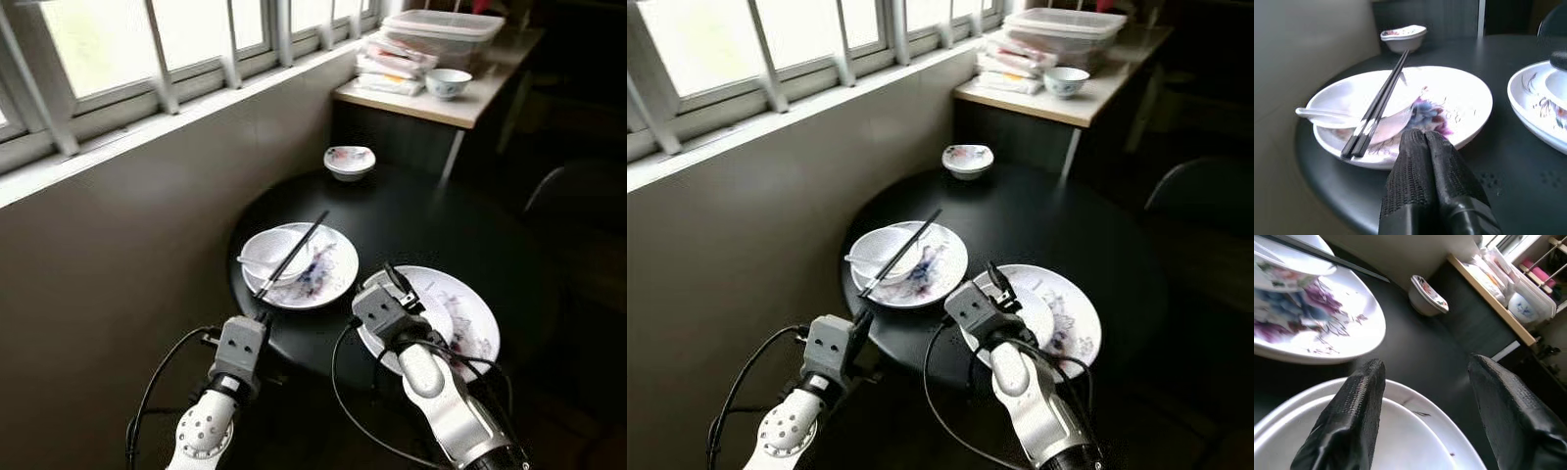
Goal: Kitchen organization
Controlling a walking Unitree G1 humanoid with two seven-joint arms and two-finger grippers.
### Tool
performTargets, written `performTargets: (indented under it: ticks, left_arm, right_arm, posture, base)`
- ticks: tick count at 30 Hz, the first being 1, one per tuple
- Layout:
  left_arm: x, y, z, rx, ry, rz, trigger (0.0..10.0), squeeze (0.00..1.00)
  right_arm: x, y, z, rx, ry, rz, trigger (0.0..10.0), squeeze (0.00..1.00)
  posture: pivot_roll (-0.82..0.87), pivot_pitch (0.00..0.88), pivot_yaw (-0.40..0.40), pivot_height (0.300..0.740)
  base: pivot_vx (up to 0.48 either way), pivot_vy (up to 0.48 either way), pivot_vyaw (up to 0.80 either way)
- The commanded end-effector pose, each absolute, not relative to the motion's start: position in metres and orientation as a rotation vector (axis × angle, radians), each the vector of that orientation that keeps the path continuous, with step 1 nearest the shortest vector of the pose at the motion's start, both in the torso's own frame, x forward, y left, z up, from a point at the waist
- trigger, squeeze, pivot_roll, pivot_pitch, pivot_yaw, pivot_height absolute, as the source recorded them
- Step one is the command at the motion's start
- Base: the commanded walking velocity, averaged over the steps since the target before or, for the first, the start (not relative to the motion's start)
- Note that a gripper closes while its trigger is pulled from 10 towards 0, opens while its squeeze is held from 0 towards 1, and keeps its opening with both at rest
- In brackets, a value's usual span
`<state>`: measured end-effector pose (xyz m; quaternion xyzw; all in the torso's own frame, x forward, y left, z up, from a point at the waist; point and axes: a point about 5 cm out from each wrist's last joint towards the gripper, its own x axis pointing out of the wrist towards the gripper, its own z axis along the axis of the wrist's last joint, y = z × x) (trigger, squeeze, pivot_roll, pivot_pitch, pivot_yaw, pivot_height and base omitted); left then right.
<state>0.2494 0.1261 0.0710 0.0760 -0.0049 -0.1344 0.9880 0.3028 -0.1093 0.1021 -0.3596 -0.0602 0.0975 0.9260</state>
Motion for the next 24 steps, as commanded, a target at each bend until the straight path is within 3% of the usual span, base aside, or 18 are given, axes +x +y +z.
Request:
performTargets:
  ticks: [1,14,20,24]
  left_arm:
    - [0.247,0.130,0.066,0.139,0.017,-0.255,10.0,0.00]
    - [0.248,0.130,0.066,0.140,0.015,-0.256,10.0,0.00]
    - [0.248,0.129,0.065,0.139,0.016,-0.257,10.0,0.00]
    - [0.248,0.130,0.064,0.138,0.019,-0.255,10.0,0.00]
  right_arm:
    - [0.303,-0.103,0.103,-0.756,-0.131,0.212,10.0,0.00]
    - [0.304,-0.098,0.113,-0.708,-0.189,0.214,10.0,0.00]
    - [0.301,-0.095,0.127,-0.343,-0.168,0.287,10.0,0.00]
    - [0.298,-0.097,0.144,-0.255,-0.207,0.371,10.0,0.00]
  posture:
    - [-0.09,0.000,0.023,0.740]
    - [-0.09,0.000,0.022,0.740]
    - [-0.09,0.000,0.021,0.740]
    - [-0.10,0.000,0.021,0.740]
  base:
    - [0.000,0.000,0.00]
    - [0.000,0.000,0.00]
    - [0.000,0.000,0.00]
    - [0.000,0.000,0.00]
